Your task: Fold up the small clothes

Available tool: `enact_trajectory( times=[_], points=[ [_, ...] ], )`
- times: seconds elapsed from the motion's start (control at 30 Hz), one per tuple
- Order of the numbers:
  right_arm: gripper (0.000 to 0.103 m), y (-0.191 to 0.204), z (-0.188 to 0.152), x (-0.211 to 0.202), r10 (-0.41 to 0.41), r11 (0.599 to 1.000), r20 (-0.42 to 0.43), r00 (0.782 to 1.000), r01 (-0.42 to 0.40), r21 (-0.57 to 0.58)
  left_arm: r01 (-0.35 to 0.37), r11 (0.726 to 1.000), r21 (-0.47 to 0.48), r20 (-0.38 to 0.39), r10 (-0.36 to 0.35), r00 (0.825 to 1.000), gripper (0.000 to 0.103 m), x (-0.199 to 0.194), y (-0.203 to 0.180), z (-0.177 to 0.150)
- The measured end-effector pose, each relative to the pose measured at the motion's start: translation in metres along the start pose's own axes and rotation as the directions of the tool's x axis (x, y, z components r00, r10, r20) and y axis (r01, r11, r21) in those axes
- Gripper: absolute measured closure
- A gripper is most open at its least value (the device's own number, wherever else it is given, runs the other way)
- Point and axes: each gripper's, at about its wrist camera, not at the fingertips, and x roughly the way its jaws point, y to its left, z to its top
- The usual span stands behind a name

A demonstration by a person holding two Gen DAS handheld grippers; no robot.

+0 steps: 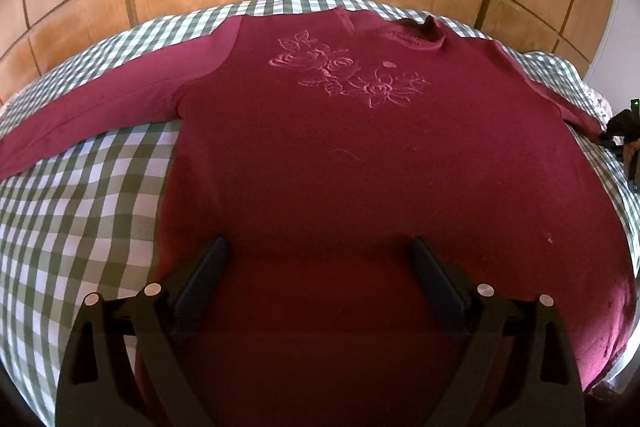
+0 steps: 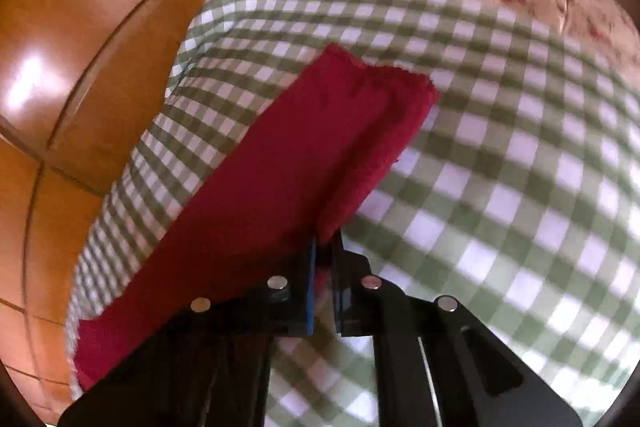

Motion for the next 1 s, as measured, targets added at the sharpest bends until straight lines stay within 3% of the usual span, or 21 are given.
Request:
enact_trajectory(
  times=[0.07, 0.2, 0.4, 0.5, 0.57, 0.7, 0.77, 0.83, 0.87, 0.9, 0.97, 1.0],
  points=[
    [0.098, -0.019, -0.006, -0.001, -0.004, 1.000, -0.006, 1.000, 0.004, 0.025, 0.001, 1.000, -0.001, 0.001, -0.001, 1.000, 0.011, 0.001, 0.000, 0.000],
    [0.098, -0.007, -0.010, -0.017, 0.044, 0.999, 0.010, 0.999, -0.044, -0.014, 0.005, 1.000, -0.001, 0.002, -0.005, 1.000, 0.011, 0.002, 0.001, 0.001],
    [0.098, 0.053, -0.021, -0.063, 0.203, 0.971, 0.051, 0.978, -0.195, -0.136, 0.011, 1.000, -0.007, 0.009, -0.011, 1.000, 0.011, 0.001, 0.002, 0.001],
    [0.098, 0.102, -0.042, -0.092, 0.298, 0.927, 0.048, 0.953, -0.277, -0.252, 0.018, 1.000, -0.010, 0.011, -0.018, 1.000, 0.011, 0.000, 0.003, 0.001],
    [0.098, 0.142, -0.066, -0.110, 0.367, 0.877, 0.011, 0.930, -0.343, -0.338, 0.022, 1.000, -0.010, 0.012, -0.021, 1.000, 0.011, -0.001, 0.003, 0.001],
    [0.098, 0.235, -0.139, -0.132, 0.478, 0.734, -0.139, 0.868, -0.481, -0.481, 0.035, 0.999, -0.023, 0.006, -0.035, 0.999, 0.011, -0.005, 0.004, 0.002],
    [0.098, 0.274, -0.176, -0.136, 0.503, 0.670, -0.212, 0.838, -0.533, -0.517, 0.061, 0.997, -0.050, 0.000, -0.061, 0.998, 0.011, -0.009, 0.007, 0.004],
    [0.097, 0.312, -0.217, -0.140, 0.525, 0.594, -0.311, 0.792, -0.603, -0.533, 0.103, 0.992, -0.078, -0.009, -0.104, 0.995, 0.013, -0.015, 0.011, 0.007],
    [0.094, 0.333, -0.241, -0.145, 0.531, 0.538, -0.365, 0.765, -0.637, -0.552, 0.124, 0.988, -0.091, -0.007, -0.125, 0.992, 0.016, -0.018, 0.013, 0.008],
    [0.092, 0.341, -0.252, -0.148, 0.534, 0.518, -0.377, 0.757, -0.645, -0.561, 0.140, 0.985, -0.102, -0.007, -0.142, 0.990, 0.020, -0.020, 0.015, 0.010],
    [0.043, 0.352, -0.272, -0.157, 0.563, 0.486, -0.392, 0.727, -0.675, -0.555, 0.171, 0.977, -0.126, -0.007, -0.173, 0.985, 0.026, -0.024, 0.021, 0.014],
    [0.041, 0.350, -0.275, -0.160, 0.572, 0.485, -0.391, 0.721, -0.682, -0.548, 0.186, 0.972, -0.145, -0.004, -0.189, 0.982, 0.029, -0.026, 0.025, 0.017]
  ],
)
